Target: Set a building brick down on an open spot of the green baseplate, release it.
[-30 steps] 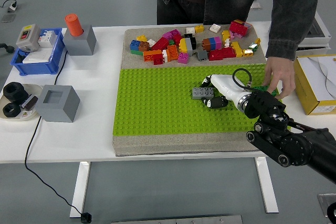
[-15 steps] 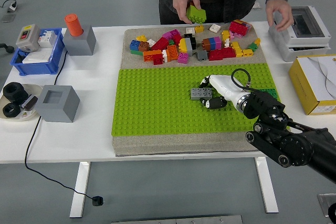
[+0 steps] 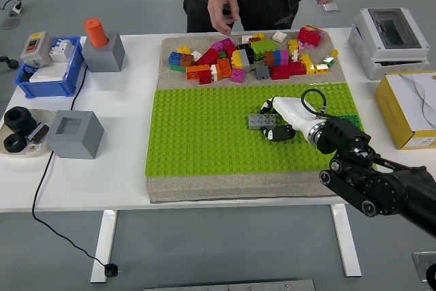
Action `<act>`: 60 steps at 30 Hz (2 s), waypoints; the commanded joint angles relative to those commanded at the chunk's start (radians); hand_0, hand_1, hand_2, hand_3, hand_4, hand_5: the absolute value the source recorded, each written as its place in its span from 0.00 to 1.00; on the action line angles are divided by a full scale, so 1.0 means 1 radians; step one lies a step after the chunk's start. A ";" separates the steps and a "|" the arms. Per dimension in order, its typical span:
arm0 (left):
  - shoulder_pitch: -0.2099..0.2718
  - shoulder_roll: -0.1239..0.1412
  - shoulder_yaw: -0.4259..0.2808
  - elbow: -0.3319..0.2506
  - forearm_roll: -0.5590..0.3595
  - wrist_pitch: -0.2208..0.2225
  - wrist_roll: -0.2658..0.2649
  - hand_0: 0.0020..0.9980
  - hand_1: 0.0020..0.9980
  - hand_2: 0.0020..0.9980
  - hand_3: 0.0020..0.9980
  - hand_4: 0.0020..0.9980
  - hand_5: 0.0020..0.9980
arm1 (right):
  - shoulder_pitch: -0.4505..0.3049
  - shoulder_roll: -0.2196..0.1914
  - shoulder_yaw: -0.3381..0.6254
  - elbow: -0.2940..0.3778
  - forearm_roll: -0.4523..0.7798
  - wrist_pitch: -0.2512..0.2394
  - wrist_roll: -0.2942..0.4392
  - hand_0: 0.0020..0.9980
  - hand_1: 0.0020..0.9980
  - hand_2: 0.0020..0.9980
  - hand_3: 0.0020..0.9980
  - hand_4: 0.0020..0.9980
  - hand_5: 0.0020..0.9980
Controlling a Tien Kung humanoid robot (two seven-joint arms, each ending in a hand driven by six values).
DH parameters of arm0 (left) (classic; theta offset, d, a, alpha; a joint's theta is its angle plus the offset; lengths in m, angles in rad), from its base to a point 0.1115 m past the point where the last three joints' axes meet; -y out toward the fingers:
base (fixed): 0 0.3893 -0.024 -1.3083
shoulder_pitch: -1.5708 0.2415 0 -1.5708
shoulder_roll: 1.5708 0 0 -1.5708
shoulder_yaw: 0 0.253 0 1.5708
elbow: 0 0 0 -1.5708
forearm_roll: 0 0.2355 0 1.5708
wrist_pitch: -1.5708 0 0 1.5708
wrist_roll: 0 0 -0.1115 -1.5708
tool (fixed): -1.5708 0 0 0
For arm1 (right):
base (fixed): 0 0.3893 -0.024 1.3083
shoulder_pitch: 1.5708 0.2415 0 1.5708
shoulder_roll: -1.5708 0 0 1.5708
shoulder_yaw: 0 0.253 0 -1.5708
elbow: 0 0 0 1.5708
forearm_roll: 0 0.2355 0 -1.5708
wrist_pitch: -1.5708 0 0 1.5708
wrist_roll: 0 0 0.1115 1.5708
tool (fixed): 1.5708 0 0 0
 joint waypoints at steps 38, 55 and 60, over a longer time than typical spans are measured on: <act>-0.002 -0.002 0.006 0.000 -0.005 0.001 -0.004 0.66 0.64 0.65 0.67 0.71 0.21 | -0.018 -0.034 0.031 0.086 -0.020 -0.003 -0.008 0.70 0.77 0.81 0.68 0.75 0.17; 0.002 -0.006 0.006 0.000 -0.007 0.001 -0.004 0.66 0.64 0.65 0.67 0.71 0.21 | -0.073 -0.090 0.059 0.250 -0.138 0.006 -0.021 0.73 0.78 0.82 0.61 0.85 0.47; 0.002 -0.006 0.006 0.000 -0.005 0.001 -0.004 0.66 0.64 0.65 0.67 0.71 0.21 | -0.068 -0.079 0.054 0.228 -0.144 0.005 -0.017 0.75 0.81 0.86 0.60 0.83 0.54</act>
